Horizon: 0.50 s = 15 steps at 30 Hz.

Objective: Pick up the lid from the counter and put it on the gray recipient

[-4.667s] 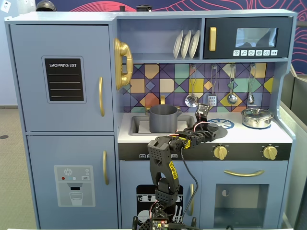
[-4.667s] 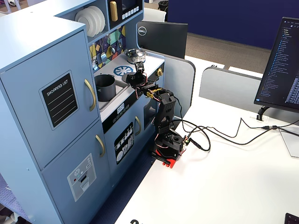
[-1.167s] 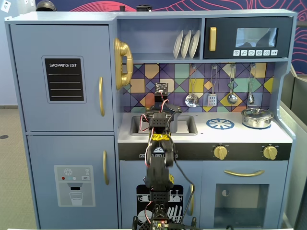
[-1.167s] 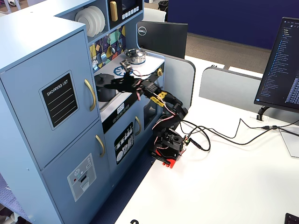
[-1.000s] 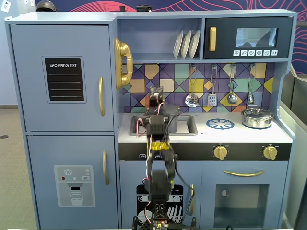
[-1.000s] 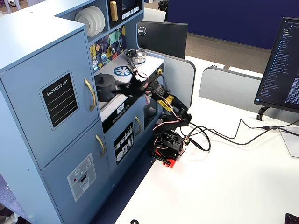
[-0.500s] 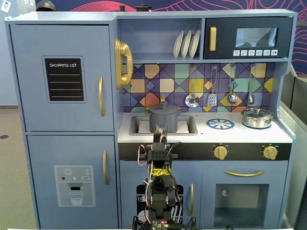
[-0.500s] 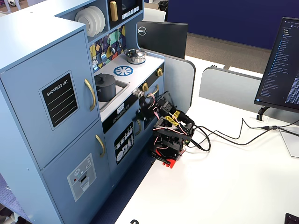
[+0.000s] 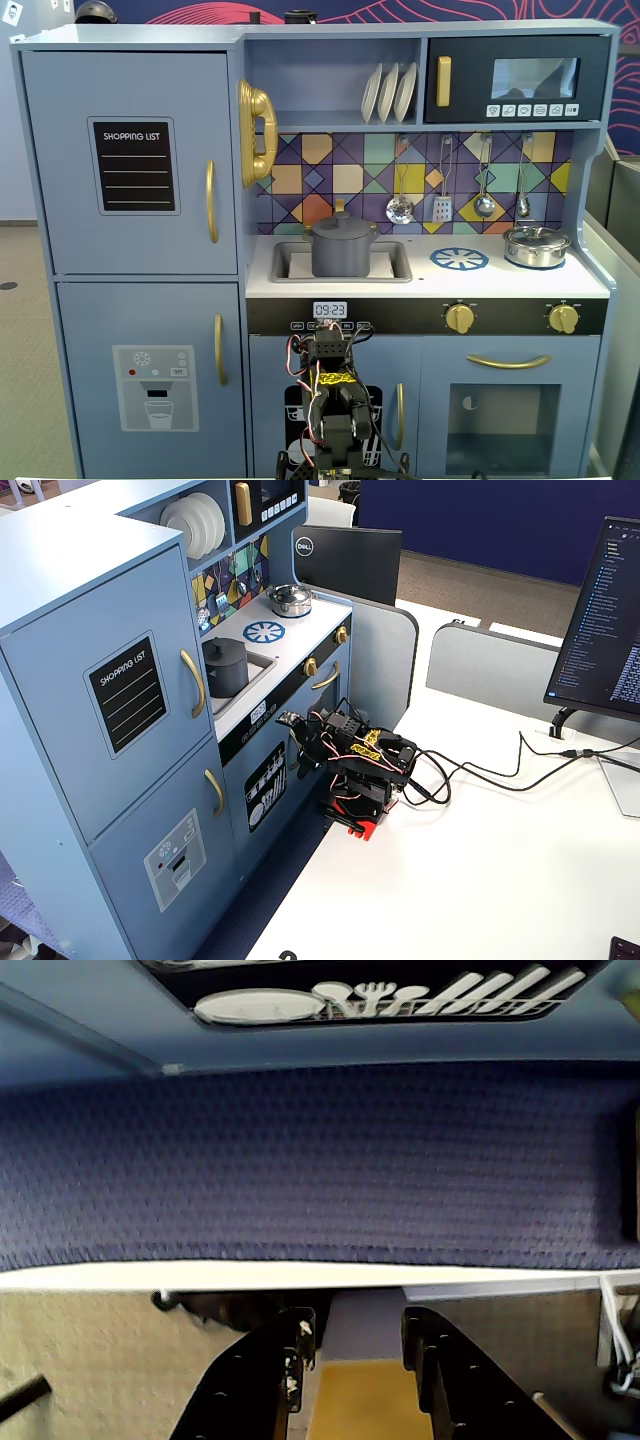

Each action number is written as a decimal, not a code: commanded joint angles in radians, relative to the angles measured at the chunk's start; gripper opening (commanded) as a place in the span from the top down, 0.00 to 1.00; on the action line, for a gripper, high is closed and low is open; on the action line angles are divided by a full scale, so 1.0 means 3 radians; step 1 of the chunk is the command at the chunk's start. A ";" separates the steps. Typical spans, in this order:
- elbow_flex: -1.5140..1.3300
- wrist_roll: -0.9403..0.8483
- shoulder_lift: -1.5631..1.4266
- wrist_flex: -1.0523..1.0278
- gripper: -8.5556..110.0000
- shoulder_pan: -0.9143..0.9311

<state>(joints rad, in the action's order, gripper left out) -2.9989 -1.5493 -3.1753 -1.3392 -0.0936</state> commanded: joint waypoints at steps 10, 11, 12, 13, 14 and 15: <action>-0.0005 0.0128 -0.0005 -0.0634 0.92 0.0164; -0.0005 0.0128 -0.0005 -0.0634 0.92 0.0174; -0.0005 0.0128 -0.0010 -0.0634 0.92 0.0184; -0.0005 0.0128 -0.0010 -0.0634 0.92 0.0184; -0.0005 0.0128 -0.0010 -0.0634 0.92 0.0184; -0.0005 0.0128 -0.0010 -0.0634 0.92 0.0184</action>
<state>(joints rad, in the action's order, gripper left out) -2.9974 -1.5355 -3.1845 -1.3560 -0.0583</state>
